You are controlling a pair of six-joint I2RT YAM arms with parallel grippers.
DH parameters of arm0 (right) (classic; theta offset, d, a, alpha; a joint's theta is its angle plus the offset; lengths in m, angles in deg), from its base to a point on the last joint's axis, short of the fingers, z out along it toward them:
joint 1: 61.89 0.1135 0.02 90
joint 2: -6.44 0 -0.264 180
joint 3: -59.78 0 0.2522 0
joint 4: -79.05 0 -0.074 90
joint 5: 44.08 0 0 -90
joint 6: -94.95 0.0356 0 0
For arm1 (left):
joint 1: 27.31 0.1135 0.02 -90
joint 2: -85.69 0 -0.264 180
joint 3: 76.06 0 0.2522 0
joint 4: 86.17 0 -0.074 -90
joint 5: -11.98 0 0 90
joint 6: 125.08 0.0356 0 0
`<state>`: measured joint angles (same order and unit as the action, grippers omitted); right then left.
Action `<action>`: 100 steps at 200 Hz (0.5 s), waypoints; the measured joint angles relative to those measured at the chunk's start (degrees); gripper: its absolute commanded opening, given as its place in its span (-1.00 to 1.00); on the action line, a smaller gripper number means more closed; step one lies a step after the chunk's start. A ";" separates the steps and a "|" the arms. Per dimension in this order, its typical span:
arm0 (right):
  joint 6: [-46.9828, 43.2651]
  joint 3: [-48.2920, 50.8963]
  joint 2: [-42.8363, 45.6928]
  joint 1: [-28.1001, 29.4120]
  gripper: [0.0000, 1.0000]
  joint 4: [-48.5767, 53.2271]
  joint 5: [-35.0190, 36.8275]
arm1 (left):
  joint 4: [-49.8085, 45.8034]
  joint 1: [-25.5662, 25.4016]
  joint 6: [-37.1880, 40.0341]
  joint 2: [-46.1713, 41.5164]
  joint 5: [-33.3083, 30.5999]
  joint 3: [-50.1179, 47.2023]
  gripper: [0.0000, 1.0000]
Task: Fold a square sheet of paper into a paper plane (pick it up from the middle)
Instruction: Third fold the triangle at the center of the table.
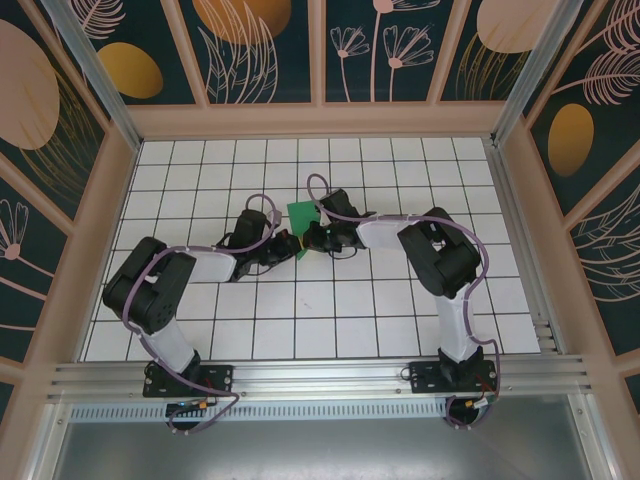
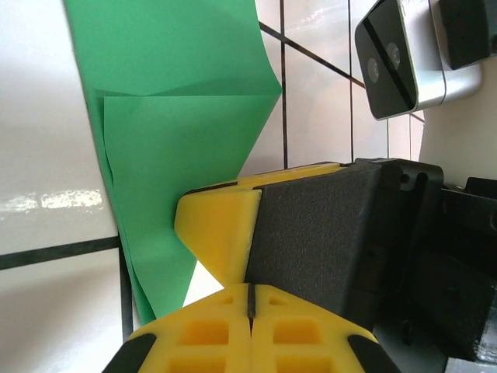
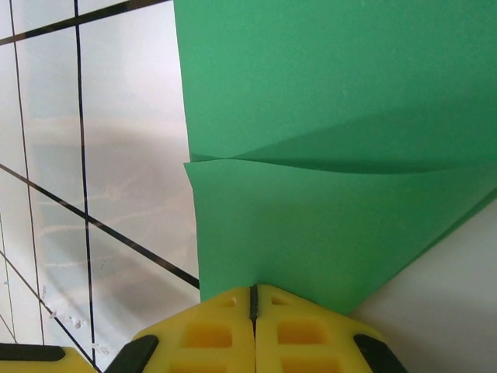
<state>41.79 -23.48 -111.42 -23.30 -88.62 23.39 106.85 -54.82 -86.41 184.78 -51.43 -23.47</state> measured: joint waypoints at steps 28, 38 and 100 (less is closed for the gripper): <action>0.07 0.00 0.00 -0.20 -0.89 0.00 -0.02 | -0.02 -0.04 0.02 0.37 -0.66 0.24 -0.93; 0.31 0.00 0.00 -0.26 -0.89 -0.02 -0.02 | -0.07 -0.07 0.02 0.48 -1.22 0.22 -0.93; 1.33 0.07 0.00 -0.42 -0.89 -0.09 -0.50 | -0.42 -0.59 -0.07 0.87 -3.19 -1.66 -0.94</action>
<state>43.12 -23.41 -111.42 -23.71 -88.71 22.89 106.44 -55.41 -86.48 185.66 -54.62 -25.13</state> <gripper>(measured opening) 0.056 0.065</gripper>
